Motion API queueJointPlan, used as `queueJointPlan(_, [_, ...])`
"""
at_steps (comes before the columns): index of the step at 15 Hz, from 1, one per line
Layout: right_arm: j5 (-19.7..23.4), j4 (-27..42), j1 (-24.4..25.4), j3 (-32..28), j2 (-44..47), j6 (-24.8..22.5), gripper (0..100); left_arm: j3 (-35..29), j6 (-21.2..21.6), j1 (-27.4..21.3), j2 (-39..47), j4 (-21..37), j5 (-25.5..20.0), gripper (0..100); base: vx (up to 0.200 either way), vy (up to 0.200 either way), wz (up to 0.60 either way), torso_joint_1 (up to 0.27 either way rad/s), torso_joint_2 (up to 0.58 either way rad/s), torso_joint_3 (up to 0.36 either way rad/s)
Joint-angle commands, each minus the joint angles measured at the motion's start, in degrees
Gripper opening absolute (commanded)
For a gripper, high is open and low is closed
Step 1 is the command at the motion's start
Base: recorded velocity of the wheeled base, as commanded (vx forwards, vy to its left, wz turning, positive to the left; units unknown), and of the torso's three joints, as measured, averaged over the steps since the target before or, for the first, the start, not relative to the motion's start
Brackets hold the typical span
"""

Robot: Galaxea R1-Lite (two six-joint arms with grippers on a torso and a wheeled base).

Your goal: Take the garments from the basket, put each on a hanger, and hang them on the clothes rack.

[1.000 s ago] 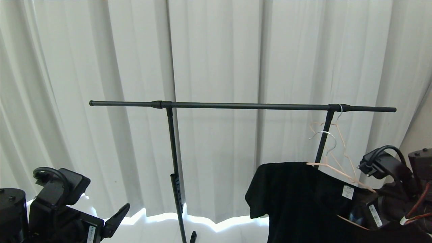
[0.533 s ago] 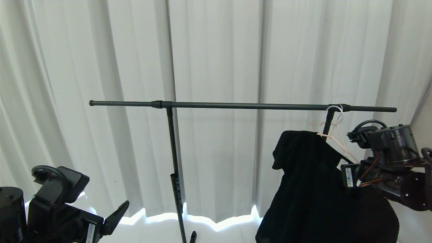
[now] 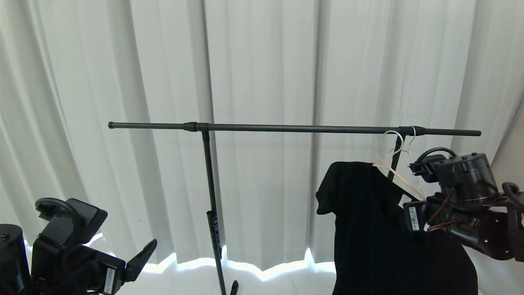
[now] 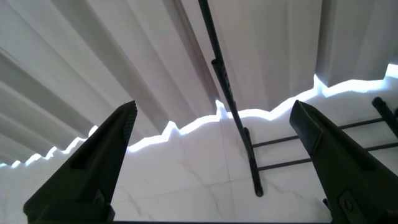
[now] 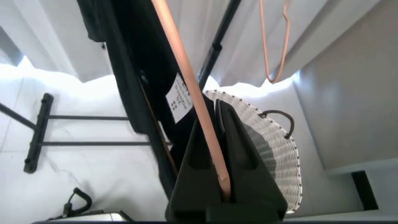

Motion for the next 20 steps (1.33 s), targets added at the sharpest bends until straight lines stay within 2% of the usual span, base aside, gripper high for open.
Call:
queueJointPlan(1, [0.0,0.0,0.5,-0.1,-0.2,-0.1,0,0.1,0.0,-0.1,-0.2,0.0,-0.1,100,0.200,0.000,0.00,0.002,0.00,0.007])
queueJointPlan(16, [-0.2,-0.1,0.5,0.0,-0.6,-0.9,0,0.3,0.1,-0.3,-0.4,0.0,-0.2,100,0.200,0.000,0.00,0.002,0.00,0.004])
queueJointPlan(20, [0.0,-0.3,0.4,0.0,1.0,-0.9,0,0.3,0.0,-1.6,-0.4,0.0,-0.2,100,0.000,0.000,0.00,0.000,0.00,0.000])
